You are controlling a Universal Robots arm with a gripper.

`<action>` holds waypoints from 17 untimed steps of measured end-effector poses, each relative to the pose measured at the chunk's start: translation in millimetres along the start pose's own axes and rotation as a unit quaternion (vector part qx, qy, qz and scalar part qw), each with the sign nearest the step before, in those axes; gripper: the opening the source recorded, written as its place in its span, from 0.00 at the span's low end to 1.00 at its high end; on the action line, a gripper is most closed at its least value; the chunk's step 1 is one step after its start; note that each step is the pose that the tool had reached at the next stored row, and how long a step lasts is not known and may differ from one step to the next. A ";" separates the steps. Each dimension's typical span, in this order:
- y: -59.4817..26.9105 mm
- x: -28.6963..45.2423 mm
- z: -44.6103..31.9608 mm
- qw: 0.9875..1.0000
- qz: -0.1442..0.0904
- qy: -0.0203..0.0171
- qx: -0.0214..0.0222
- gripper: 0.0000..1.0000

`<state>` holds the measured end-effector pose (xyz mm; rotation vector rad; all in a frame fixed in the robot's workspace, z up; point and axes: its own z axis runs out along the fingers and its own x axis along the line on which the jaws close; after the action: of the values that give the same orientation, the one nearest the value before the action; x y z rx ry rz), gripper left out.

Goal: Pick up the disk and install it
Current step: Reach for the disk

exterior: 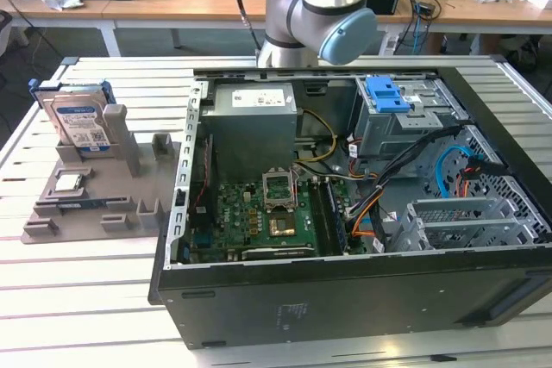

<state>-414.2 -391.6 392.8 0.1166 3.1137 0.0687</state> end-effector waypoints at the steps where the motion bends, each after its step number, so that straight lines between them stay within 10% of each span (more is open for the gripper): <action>1: 0.3 0.0 0.1 1.000 0.000 0.000 0.000 0.10; 17: 33.9 1.1 1.6 1.000 -0.001 0.000 0.003 0.10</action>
<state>-412.7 -357.7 392.7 0.1143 3.1138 0.0591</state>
